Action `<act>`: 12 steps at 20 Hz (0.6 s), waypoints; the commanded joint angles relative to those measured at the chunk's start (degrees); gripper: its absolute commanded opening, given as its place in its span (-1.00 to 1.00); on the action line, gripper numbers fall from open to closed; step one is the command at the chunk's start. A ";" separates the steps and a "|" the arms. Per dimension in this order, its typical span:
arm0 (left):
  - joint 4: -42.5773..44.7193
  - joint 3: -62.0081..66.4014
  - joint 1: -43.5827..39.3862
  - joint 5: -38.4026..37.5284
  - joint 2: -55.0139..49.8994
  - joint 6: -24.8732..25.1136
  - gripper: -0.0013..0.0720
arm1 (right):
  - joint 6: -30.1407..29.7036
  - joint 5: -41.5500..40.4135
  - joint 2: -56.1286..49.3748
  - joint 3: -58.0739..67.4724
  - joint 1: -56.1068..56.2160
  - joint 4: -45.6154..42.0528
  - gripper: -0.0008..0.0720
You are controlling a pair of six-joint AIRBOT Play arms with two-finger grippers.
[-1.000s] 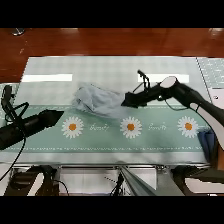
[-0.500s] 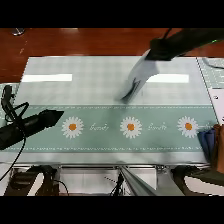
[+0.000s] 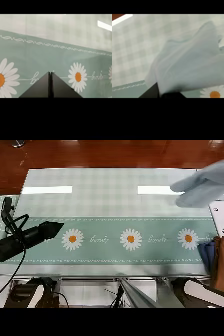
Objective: Fold the shirts.
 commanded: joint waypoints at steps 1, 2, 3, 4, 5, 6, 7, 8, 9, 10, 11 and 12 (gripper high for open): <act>0.00 -0.02 0.02 0.79 -0.04 0.37 -0.90 | 0.83 5.88 2.56 -0.92 -14.78 0.44 -0.92; 0.00 -0.02 0.02 0.79 -0.04 0.37 -0.90 | 0.48 5.95 3.78 -2.62 -18.05 -0.76 -0.92; 0.00 -0.02 0.02 0.79 -0.04 0.37 -0.90 | -0.33 5.92 5.35 -5.09 -21.24 -1.75 -0.92; -0.02 -0.02 0.02 0.79 -0.04 0.37 -0.90 | -0.81 5.92 7.06 -7.93 -24.26 -3.15 -0.92; 0.00 -0.02 0.02 0.81 -0.04 0.37 -0.90 | -1.49 5.92 9.11 -11.17 -27.71 -5.03 -0.92; 0.00 -0.02 0.02 1.05 -0.04 0.37 -0.90 | -2.08 5.92 11.19 -14.23 -31.34 -7.10 -0.92; 0.00 -0.02 0.02 1.49 -0.04 0.35 -0.90 | -3.21 5.90 13.11 -16.83 -34.82 -8.98 -0.92; 0.00 -0.02 0.02 2.03 -0.04 0.37 -0.90 | -4.37 5.92 14.95 -19.23 -38.16 -11.65 -0.92; 0.00 -0.02 0.02 2.78 -0.04 0.35 -0.90 | -4.22 5.90 16.85 -21.66 -41.59 -14.73 -0.91; -0.04 -0.02 0.02 3.43 -0.04 0.35 -0.90 | -2.64 5.88 18.75 -23.82 -45.11 -16.55 -0.91; -0.07 -0.02 0.02 3.76 -0.04 0.35 -0.90 | -2.27 5.86 20.33 -25.53 -48.09 -16.72 -0.91; -0.07 -0.02 0.02 3.78 -0.04 0.35 -0.90 | -1.90 5.84 21.77 -26.99 -50.38 -16.90 -0.91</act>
